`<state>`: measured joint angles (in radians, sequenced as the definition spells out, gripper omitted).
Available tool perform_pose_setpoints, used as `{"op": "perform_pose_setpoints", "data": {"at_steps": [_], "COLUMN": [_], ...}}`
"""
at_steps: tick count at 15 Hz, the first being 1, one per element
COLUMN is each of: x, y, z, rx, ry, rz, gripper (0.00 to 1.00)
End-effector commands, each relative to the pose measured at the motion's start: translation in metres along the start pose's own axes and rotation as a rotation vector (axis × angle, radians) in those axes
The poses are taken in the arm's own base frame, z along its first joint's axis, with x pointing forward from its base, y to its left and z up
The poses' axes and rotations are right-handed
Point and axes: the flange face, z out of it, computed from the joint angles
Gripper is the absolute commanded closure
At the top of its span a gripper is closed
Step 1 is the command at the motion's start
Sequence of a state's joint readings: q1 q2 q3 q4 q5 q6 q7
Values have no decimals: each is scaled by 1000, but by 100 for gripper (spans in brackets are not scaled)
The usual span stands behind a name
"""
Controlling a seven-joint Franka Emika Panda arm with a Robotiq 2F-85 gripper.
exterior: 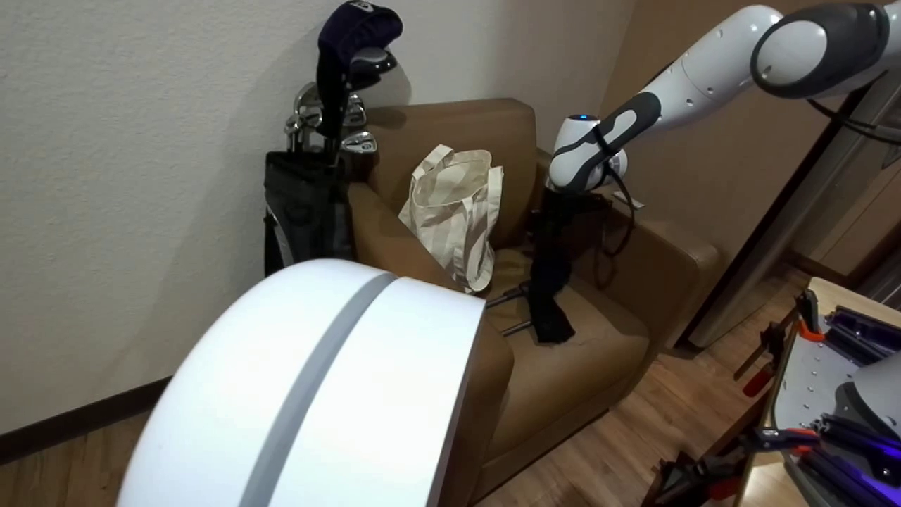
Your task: Pick up the golf glove and put it on the couch
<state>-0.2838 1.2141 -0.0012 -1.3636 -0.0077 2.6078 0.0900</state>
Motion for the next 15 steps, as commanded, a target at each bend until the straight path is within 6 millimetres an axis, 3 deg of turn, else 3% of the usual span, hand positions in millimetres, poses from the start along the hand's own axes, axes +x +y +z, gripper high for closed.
{"op": "perform_pose_setpoints", "data": {"at_steps": [1,6,10,11,13,15], "x": [-19,-57,-106,-76,-94,-100], "y": [-3,-4,-7,-7,-11,-11], "z": [-52,-105,-127,-109,-118,-121], "rx": [18,-44,-116,-95,-107,-106], "ry": [15,-55,-150,-112,-135,-141], "rz": [-10,-58,-163,-88,-121,-128], "gripper": [0,0,0,0,0,0]}}
